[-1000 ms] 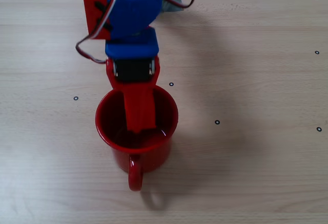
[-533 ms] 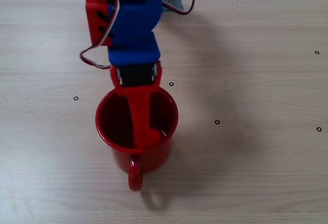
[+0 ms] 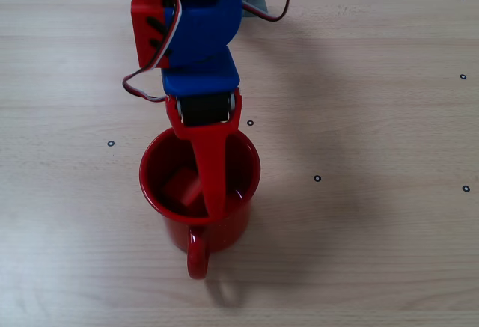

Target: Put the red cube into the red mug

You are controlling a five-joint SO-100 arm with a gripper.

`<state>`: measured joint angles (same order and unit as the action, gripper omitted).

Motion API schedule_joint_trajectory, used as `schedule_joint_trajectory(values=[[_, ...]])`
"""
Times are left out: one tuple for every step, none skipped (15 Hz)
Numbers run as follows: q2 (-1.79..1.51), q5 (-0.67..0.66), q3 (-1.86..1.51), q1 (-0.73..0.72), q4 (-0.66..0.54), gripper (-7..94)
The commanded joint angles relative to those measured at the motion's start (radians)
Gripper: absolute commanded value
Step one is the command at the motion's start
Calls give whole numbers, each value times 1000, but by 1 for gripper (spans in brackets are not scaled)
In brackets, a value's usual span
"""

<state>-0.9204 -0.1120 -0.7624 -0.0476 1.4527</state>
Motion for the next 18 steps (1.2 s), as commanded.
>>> schedule_joint_trajectory(values=[[-153,-5,12,-11,-14,32],[-163,3,12,-5,-28,21],[-169,9,12,0,-38,5],[-173,8,12,3,-40,0],[-179,11,12,6,-43,0],[-187,11,12,9,-40,0],[-195,18,11,12,-41,0],[-202,20,8,15,-48,0],[-210,20,6,18,-52,0],[-216,25,5,20,-60,0],[-225,28,0,23,-69,0],[-238,31,-11,26,-80,0],[-255,34,-20,31,-83,0],[-276,43,-21,35,-83,0],[-301,51,-28,38,-81,0],[-333,57,-37,41,-81,0],[-367,55,-57,41,-84,0],[-400,55,-67,41,-86,0]])
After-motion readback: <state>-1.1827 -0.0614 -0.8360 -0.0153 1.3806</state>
